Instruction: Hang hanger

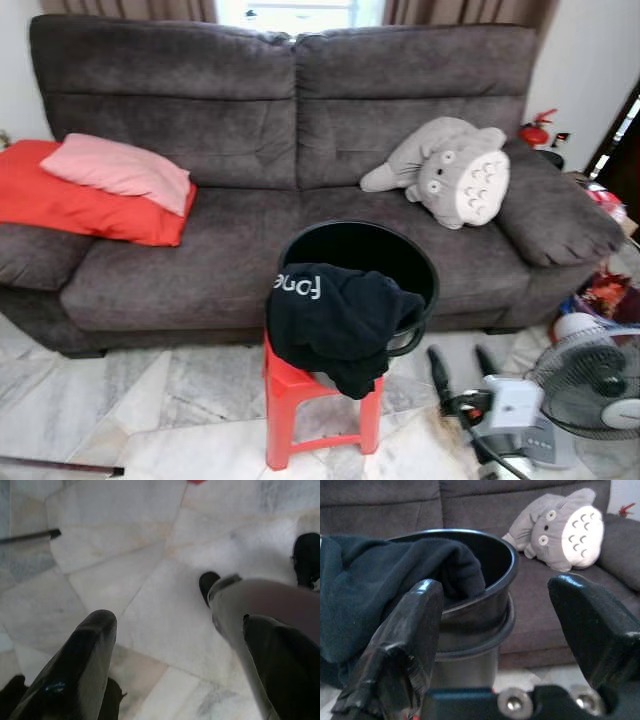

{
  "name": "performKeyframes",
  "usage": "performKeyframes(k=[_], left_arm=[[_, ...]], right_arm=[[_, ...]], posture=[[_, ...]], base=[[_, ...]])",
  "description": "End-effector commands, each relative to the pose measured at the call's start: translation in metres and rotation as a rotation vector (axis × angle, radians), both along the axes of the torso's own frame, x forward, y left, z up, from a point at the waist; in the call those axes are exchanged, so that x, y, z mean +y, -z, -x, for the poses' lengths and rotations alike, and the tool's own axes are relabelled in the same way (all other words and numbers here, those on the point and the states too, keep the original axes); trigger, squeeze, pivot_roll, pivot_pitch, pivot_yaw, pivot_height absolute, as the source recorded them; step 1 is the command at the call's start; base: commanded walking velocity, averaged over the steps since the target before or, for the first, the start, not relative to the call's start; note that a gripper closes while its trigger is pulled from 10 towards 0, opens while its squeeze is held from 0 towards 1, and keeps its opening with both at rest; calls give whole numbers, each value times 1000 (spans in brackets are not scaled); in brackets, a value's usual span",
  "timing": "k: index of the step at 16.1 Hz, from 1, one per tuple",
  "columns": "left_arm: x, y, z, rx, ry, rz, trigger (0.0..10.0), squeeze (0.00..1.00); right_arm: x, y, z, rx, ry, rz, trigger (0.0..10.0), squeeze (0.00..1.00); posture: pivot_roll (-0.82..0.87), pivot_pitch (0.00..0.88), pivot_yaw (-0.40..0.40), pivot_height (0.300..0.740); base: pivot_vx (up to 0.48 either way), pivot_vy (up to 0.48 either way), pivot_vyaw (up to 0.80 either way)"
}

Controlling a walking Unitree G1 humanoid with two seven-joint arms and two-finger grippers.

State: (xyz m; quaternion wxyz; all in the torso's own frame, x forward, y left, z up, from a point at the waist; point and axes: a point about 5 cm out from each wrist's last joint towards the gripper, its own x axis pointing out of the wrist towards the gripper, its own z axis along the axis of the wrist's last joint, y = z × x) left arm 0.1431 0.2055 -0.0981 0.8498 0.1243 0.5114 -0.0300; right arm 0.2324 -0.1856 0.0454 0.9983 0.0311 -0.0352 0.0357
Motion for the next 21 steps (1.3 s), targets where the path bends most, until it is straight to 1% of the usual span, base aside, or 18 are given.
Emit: performKeyframes(k=[1,2,4,5,6,7,8,9,10,11,12,13,14,15,16,17,18,21], left_arm=[[5,1,6,21,5,-9,10000,0],[7,2,8,25,4,-11,10000,0],[10,2,9,31,2,-16,10000,0],[10,2,10,34,4,-19,10000,0],[9,2,10,35,10,-22,10000,0],[8,2,9,31,6,-20,10000,0],[7,2,9,27,-1,-17,10000,0],[7,2,8,25,-2,-16,10000,0],[7,2,7,23,-4,-14,10000,0],[6,2,7,23,0,-14,10000,0],[6,2,7,24,0,-12,10000,0],[6,2,7,24,-2,-12,10000,0],[7,2,8,26,-3,-12,10000,0],[11,2,12,33,-9,-14,10000,0],[14,2,15,37,-12,-17,10000,0],[16,2,16,37,-13,-18,10000,0],[17,2,16,38,-10,-21,10000,0],[14,1,10,28,-6,-18,10000,0]], right_arm=[[-3,5,10,42,31,-6,10000,0],[-5,1,16,49,37,-5,10000,0],[-1,-4,24,81,2,-13,10000,0],[2,-6,21,86,-73,101,10000,0],[7,-3,13,110,-148,111,10000,0],[13,-2,6,131,-205,55,10000,0],[20,1,2,180,-278,9,10000,0],[24,4,0,215,-330,-6,10000,0],[26,8,-4,241,-362,14,10000,0],[29,14,-8,286,-415,-6,10000,0],[35,17,-9,316,-500,-41,10000,0],[38,18,-9,331,-547,-66,10000,0],[39,20,-11,341,-556,-36,10000,0],[36,24,-18,347,-487,-36,10000,0],[33,25,-23,350,-451,-40,10000,0],[34,26,-25,351,-451,-43,10000,0],[34,27,-28,362,-456,-45,10000,0],[34,31,-37,390,-443,-39,10000,0]], posture=[[-99,2,-10,740],[-100,0,-10,740],[-104,0,-9,740],[-105,0,-4,740],[-100,0,-5,740],[-98,0,-6,740],[-94,0,-6,740],[-91,7,-4,740],[-93,9,-2,740],[-91,14,0,740],[-90,16,2,740],[-89,18,3,740],[-84,21,5,740],[-78,23,7,740],[-77,25,9,740],[-79,27,11,740],[-80,27,12,740],[-66,27,17,740]], base=[[0,0,0],[0,0,0],[0,0,0],[0,0,0],[0,0,0],[0,0,0],[0,0,0],[0,0,0],[0,0,0],[0,0,0],[0,0,0],[0,0,0],[0,0,0],[0,0,0],[0,0,0],[0,0,0],[0,0,0],[0,0,0]])
